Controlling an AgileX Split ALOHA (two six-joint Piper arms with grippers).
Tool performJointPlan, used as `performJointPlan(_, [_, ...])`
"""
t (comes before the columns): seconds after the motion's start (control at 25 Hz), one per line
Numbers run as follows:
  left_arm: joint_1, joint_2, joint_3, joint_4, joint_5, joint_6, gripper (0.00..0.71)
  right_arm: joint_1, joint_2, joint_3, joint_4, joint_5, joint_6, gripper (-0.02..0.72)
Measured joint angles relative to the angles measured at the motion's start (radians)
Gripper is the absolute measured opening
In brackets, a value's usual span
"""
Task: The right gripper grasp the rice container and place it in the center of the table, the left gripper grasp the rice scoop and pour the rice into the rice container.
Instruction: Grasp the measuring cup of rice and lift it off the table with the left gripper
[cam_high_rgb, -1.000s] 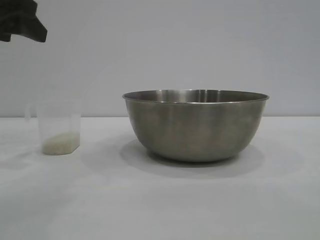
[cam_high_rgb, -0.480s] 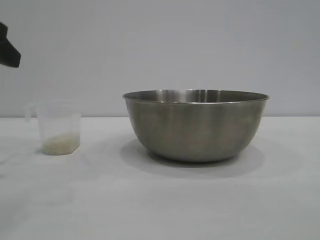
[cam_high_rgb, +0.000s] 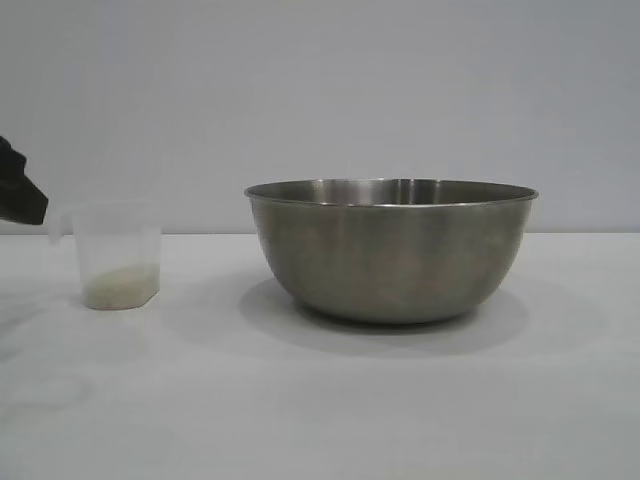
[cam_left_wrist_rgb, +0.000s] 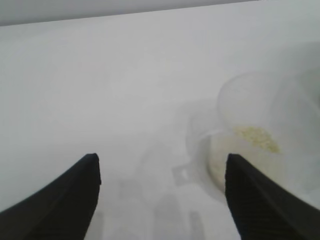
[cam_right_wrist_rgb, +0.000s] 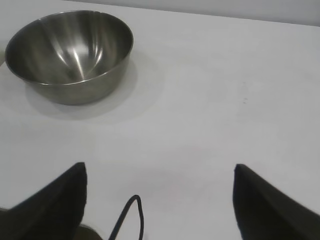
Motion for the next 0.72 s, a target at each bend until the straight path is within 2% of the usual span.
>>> performJointPlan(0.32, [0.000, 0.093, 0.000, 0.008, -0.008, 0.000, 0.493, 0.000, 0.000, 0.000, -0.002, 0.000, 0.000, 0.538])
performJointPlan(0.72, [0.000, 0.102, -0.026, 0.007, -0.009, 0.000, 0.493, 0.000, 0.000, 0.000, -0.004, 0.000, 0.002, 0.538])
